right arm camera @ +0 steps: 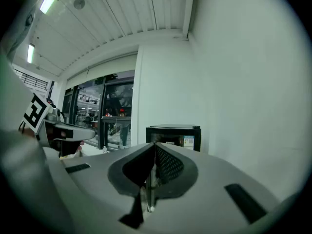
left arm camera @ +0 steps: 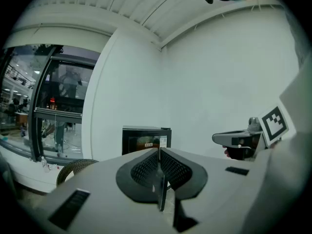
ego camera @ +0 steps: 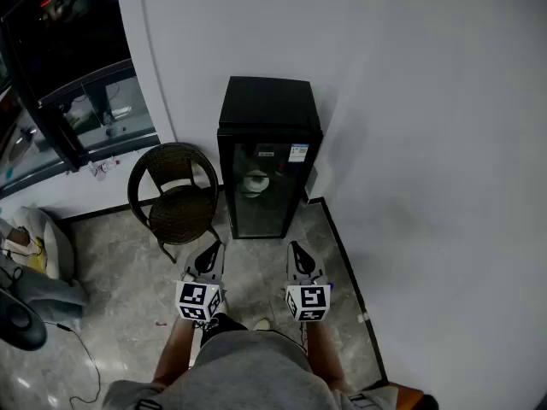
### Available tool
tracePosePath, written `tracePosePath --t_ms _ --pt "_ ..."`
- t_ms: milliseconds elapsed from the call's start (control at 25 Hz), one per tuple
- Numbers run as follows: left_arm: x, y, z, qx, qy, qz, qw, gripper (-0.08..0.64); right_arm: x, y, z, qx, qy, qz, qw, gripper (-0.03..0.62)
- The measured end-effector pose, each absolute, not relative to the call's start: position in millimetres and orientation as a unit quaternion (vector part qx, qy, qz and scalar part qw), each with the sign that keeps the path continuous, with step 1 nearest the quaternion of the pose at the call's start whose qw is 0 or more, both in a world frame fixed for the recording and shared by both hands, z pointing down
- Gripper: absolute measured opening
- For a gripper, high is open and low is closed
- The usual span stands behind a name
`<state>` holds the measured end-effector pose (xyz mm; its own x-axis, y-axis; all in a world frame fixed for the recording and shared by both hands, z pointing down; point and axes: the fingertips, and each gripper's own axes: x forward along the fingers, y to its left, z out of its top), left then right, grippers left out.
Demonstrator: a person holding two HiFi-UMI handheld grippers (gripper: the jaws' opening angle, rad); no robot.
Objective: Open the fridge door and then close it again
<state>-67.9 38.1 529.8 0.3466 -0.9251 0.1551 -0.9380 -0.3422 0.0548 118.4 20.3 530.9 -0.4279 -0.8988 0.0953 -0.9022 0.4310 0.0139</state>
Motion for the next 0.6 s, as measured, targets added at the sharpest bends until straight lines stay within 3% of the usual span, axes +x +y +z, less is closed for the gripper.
tracePosePath --t_ms 600 --pt "-69.7 41.6 531.1 0.813 -0.576 0.047 0.067 0.017 118.3 24.8 528.8 0.525 -0.850 0.010 0.037 0.025"
